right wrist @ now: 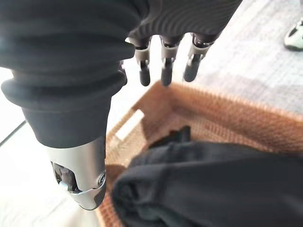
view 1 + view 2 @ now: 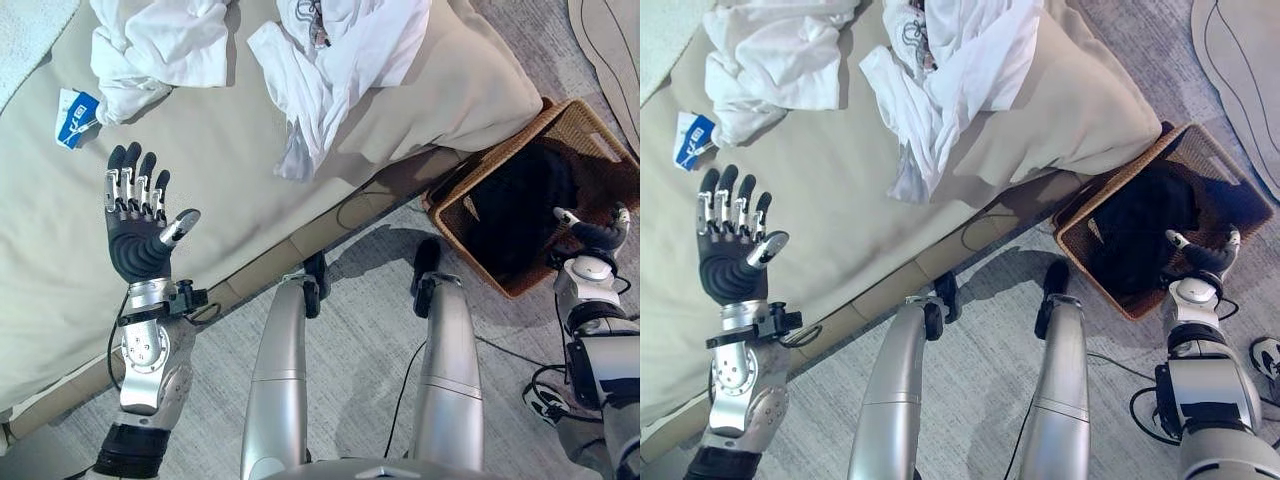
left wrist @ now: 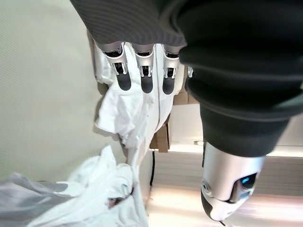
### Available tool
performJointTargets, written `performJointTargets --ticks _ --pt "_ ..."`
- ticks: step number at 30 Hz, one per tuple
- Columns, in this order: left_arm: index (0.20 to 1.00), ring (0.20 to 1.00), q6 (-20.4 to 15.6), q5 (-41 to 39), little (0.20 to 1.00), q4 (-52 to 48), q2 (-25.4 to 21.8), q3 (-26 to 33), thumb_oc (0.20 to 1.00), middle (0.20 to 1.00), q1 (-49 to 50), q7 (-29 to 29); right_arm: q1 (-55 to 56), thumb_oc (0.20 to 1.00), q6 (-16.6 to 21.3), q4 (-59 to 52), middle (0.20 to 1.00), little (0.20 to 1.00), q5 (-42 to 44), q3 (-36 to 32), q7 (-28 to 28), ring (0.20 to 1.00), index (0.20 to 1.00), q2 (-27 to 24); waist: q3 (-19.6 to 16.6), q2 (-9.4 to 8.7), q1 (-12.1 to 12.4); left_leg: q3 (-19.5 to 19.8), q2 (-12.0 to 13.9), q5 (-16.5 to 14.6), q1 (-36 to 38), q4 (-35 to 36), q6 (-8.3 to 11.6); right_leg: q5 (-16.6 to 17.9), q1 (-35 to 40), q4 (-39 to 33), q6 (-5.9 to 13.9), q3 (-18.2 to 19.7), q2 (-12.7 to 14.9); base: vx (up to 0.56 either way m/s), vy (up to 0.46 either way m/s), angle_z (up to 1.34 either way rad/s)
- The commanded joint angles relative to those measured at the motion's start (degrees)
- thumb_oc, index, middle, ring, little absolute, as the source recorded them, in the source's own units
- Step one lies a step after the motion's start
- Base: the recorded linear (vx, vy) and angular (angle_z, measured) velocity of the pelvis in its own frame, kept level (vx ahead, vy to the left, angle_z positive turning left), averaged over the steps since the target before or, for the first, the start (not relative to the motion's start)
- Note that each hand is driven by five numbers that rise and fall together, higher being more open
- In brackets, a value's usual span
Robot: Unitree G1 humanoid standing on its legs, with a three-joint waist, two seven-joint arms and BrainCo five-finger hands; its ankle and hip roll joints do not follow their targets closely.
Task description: Pick up clothes into the bucket
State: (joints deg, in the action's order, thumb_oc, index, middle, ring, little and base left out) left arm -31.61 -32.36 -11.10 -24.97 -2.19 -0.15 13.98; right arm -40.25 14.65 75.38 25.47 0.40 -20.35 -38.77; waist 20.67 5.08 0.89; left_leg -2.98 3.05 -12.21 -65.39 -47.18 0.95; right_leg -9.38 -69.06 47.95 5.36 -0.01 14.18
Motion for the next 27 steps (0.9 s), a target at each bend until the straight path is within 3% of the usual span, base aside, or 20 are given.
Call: performJointTargets --ticks 1,5,6,7,9,16,20,27 --pt "1.0 1.0 -1.52 -0.88 1.0 1.3 0.9 1.79 1.0 1.0 0.6 -1.61 3.42 1.0 0.87 2.14 1.0 1.0 2.35 -0.1 1.14 1.0 1.0 -1.73 -4.48 -1.07 -0.56 2.39 1.48 5.53 3.37 10.66 1.87 4.76 6.67 -10.49 2.64 -2.2 1.11 0.0 0.0 0.0" --pt "1.0 1.0 -0.37 1.15 1.0 4.59 0.47 1.42 1.0 1.0 -0.61 -1.97 6.19 1.0 1.13 -0.47 1.0 1.0 1.1 -0.57 1.4 1.0 1.0 -2.23 -4.06 -1.85 -1.24 2.58 1.28 7.52 8.81 16.35 2.48 7.13 12.33 -16.7 3.79 -3.17 1.44 0.0 0.001 0.01" --pt "1.0 1.0 -0.07 2.26 1.0 4.93 0.2 1.54 1.0 1.0 -0.8 -1.71 6.81 1.0 1.36 -1.45 1.0 1.0 0.49 -0.49 1.15 1.0 1.0 -1.89 -4.01 -2.03 -1.39 2.54 1.2 7.93 10.17 17.79 2.63 7.69 13.94 -18.45 3.98 -3.49 1.48 -0.05 0.037 0.04" --pt "1.0 1.0 0.25 5.57 1.0 6.47 -0.18 2.03 1.0 1.0 -1.95 -0.17 9.13 1.0 2.64 -6.0 1.0 1.0 0.66 -1.51 0.34 1.0 1.0 -0.24 -3.7 -2.5 -2.26 2.02 1.14 10.31 11.66 20.2 2.43 10.61 15.95 -21.91 4.04 -4.02 1.87 -0.05 0.037 0.03" --pt "1.0 1.0 0.3 7.31 1.0 7.73 -0.42 2.04 1.0 1.0 -2.75 0.72 10.85 1.0 3.35 -9.48 1.0 1.0 0.6 -2.32 -0.17 1.0 1.0 0.91 -3.53 -2.68 -2.53 2.03 1.13 10.74 12.88 21.38 2.46 11.26 17.27 -23.28 4.25 -4.28 1.9 -0.02 0.024 0.02" --pt "1.0 1.0 3.11 27.78 1.0 15.68 -5.19 3.15 1.0 1.0 -12.12 11.35 23.73 1.0 9.24 -34.66 1.0 1.0 -1.64 -4.93 0.82 1.0 1.0 10.95 -3.41 -3.19 -4.9 2.28 0.81 11.36 17.05 24.07 2.76 12.29 22.56 -27.11 4.91 -5.21 2.74 0.05 0.044 -0.02" --pt "1.0 1.0 9.54 41.25 1.0 24.67 -10.84 3.52 1.0 1.0 -20.83 18.98 27.73 1.0 9.92 -44.17 1.0 1.0 -2.51 -1.91 4.58 1.0 1.0 14.56 -3.39 -3.93 -6.44 2.06 0.98 10.72 16.02 22.16 2.7 12.54 22.19 -27.18 5.03 -4.87 2.84 0.01 0.041 0.0" --pt "1.0 1.0 15.01 50.69 1.0 32.94 -17.75 3.15 1.0 1.0 -28.01 22.24 29.52 1.0 9.56 -51.9 1.0 1.0 -4.93 3.18 8.11 1.0 1.0 14.95 -2.79 -4.94 -7.69 1.66 1.65 10.12 13.12 19.71 2.78 12.92 19.97 -27.11 5.08 -3.86 2.64 -0.01 0.035 -0.07"
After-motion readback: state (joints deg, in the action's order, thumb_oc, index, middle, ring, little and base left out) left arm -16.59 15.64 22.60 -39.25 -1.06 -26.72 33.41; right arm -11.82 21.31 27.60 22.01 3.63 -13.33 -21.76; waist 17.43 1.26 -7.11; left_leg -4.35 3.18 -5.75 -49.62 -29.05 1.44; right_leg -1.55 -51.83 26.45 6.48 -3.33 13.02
